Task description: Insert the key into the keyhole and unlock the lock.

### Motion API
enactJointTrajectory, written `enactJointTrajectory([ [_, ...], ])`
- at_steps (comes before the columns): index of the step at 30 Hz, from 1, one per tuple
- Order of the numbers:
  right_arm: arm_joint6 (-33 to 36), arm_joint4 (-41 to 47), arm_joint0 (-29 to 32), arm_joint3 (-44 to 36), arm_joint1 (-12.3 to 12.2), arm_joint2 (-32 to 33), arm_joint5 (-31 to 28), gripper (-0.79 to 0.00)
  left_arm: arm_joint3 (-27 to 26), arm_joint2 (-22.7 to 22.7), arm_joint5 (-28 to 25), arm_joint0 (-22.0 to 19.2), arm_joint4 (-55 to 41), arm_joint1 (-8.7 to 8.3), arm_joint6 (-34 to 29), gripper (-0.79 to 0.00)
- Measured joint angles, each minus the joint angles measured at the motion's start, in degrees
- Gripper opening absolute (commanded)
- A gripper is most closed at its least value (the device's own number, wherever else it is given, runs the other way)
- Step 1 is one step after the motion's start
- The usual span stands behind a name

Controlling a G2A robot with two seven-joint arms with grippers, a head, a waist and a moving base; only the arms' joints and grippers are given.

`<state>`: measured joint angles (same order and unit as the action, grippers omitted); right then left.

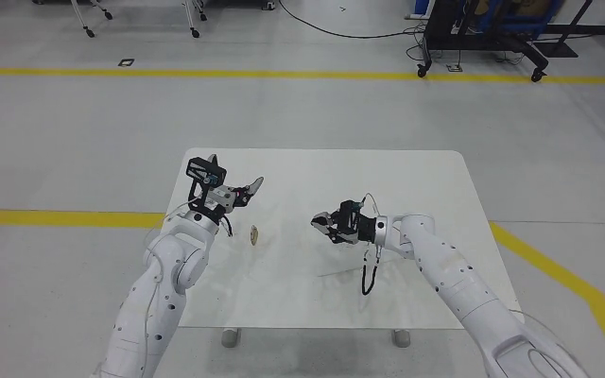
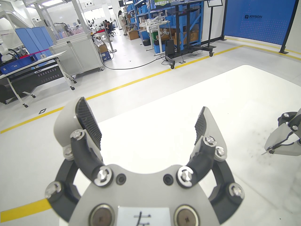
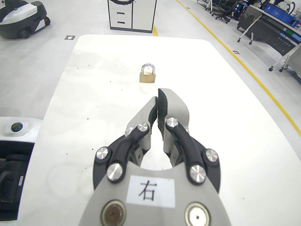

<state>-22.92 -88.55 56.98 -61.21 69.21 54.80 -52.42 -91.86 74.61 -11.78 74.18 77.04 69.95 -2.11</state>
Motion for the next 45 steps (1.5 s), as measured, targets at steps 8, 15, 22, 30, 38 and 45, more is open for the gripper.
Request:
enactJointTrajectory([
  [8,0.0,0.0,0.0,0.0,0.0,0.0,0.0,-0.785,0.0,0.0,0.0,0.0,0.0,0.0,0.0,0.0],
  [15,0.0,0.0,0.0,0.0,0.0,0.0,0.0,-0.785,0.0,0.0,0.0,0.0,0.0,0.0,0.0,0.0],
  [22,0.0,3.9,1.0,1.0,0.2,0.7,-0.5,-0.785,0.0,0.0,0.0,0.0,0.0,0.0,0.0,0.0],
  [30,2.5,35.1,0.4,5.7,1.1,-1.8,-5.6,-0.785,0.0,0.0,0.0,0.0,0.0,0.0,0.0,0.0],
  [38,8.1,61.9,-0.6,6.5,0.6,-5.3,-5.6,-0.785,0.0,0.0,0.0,0.0,0.0,0.0,0.0,0.0],
  [45,8.0,57.7,-0.6,6.5,0.6,-5.2,-5.6,-0.785,0.0,0.0,0.0,0.0,0.0,0.0,0.0,0.0],
])
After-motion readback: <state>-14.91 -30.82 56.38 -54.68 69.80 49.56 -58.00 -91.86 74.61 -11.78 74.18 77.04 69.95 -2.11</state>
